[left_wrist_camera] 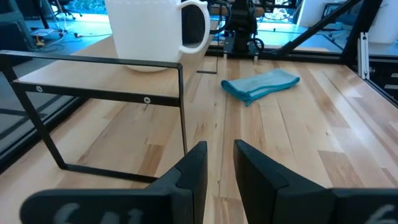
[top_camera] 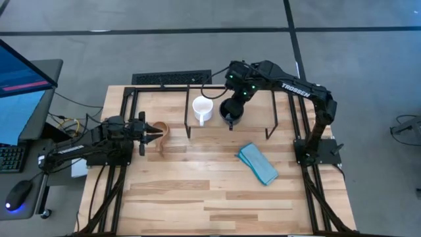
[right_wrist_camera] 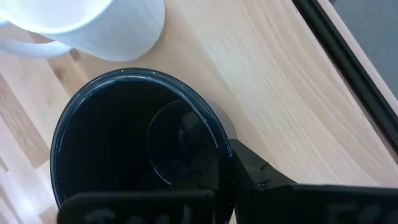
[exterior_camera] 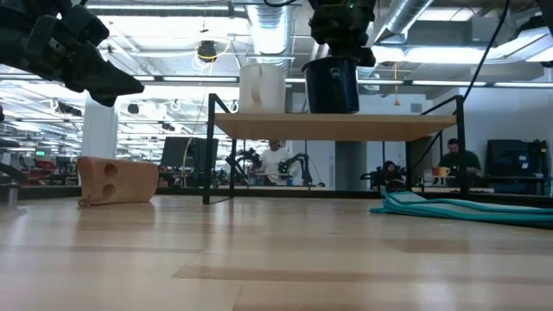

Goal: Stack small to large cups/mugs on shelf
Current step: Put the black mug on the shelf

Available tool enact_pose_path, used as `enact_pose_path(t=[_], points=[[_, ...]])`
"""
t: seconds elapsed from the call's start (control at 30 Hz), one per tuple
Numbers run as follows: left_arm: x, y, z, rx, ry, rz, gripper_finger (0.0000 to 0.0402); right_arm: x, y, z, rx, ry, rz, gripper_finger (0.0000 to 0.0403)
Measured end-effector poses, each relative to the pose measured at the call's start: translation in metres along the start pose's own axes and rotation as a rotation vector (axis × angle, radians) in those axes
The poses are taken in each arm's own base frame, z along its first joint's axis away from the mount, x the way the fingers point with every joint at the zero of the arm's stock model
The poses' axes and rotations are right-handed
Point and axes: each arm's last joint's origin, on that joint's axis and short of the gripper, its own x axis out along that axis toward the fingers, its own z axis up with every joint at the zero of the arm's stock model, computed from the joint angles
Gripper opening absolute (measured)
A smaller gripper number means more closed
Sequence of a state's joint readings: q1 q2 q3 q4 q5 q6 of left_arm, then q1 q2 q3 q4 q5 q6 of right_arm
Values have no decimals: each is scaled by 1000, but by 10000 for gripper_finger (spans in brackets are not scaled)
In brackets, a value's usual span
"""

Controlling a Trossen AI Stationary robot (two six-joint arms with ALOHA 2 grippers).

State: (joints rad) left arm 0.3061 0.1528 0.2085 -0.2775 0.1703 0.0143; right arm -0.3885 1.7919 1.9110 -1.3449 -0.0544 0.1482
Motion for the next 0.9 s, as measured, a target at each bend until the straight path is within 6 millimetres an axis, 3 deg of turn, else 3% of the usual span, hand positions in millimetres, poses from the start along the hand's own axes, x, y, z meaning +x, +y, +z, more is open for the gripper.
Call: enact_pose_path(t=[0.9], points=[[0,0,0,0,0,0,69,0,-1,1,1,-11,-33,48]])
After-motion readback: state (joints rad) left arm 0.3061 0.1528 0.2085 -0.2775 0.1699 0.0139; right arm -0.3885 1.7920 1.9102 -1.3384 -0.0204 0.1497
